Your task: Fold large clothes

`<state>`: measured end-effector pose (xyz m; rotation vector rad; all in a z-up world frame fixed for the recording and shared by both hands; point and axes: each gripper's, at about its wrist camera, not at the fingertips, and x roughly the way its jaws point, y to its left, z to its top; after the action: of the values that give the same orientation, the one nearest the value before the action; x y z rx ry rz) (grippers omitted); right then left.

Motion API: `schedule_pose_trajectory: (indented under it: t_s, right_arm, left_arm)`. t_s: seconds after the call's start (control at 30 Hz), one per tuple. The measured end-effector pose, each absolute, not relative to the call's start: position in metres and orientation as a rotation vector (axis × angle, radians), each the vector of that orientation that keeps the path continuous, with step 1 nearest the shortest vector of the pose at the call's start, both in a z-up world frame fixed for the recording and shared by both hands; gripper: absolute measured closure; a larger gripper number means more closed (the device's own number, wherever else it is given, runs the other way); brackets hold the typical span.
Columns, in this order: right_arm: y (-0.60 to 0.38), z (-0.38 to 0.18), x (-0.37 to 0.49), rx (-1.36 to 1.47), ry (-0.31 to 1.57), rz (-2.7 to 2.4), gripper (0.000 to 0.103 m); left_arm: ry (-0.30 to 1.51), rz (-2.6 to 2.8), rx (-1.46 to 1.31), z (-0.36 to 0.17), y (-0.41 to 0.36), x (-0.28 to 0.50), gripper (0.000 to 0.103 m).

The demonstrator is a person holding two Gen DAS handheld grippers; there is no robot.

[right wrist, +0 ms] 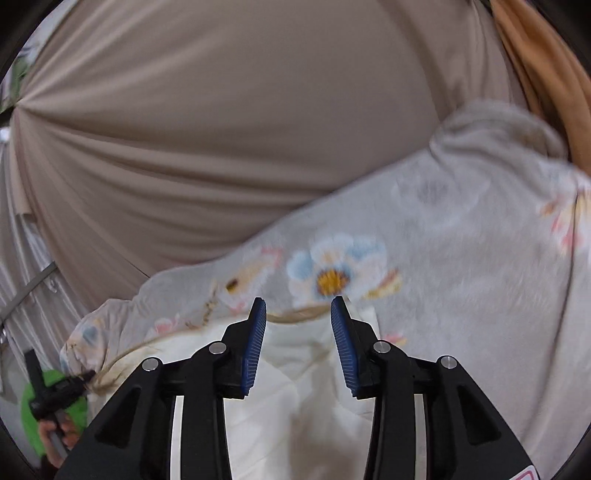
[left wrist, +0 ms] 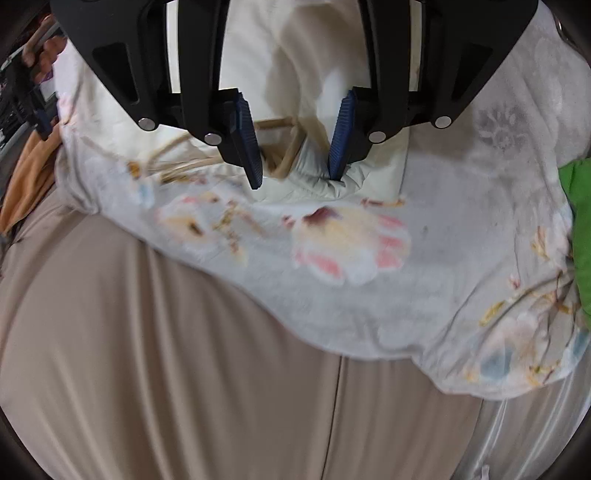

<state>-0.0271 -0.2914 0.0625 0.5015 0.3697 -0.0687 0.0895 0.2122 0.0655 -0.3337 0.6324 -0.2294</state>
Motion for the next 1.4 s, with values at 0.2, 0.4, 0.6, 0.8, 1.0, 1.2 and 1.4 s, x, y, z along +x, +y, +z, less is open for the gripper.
schedule_pose_trajectory:
  t_s: [0.2, 0.4, 0.6, 0.8, 1.0, 1.2, 1.4]
  right_arm:
    - [-0.165, 0.084, -0.014, 0.187, 0.447, 0.179, 0.073]
    - [-0.06, 0.011, 0.025, -0.056, 0.656, 0.335, 0.085]
    - [-0.121, -0.017, 0.028, 0.013, 0.717, 0.221, 0.097]
    - [-0.218, -0.031, 0.01, 0.136, 0.743, -0.003, 0.101]
    - [-0.27, -0.032, -0.01, 0.262, 0.753, -0.114, 0.102]
    - [-0.277, 0.009, 0.011, 0.257, 0.63, -0.175, 0.041]
    - [-0.305, -0.019, 0.069, 0.487, 0.745, -0.115, 0.072]
  left_arm:
    - [0.435, -0.244, -0.098, 0.107, 0.131, 0.042, 0.047]
    - [0.721, -0.365, 0.07, 0.026, 0.049, 0.085, 0.044]
    - [0.772, -0.278, 0.111, -0.018, 0.065, 0.103, 0.043]
    - [0.759, -0.214, 0.127, -0.023, 0.102, 0.106, 0.037]
    - [0.771, -0.09, 0.02, -0.005, 0.167, 0.122, 0.038]
    - [0.753, -0.02, -0.202, 0.019, 0.214, 0.146, 0.012]
    - [0.918, -0.128, -0.341, -0.014, 0.214, 0.179, 0.033]
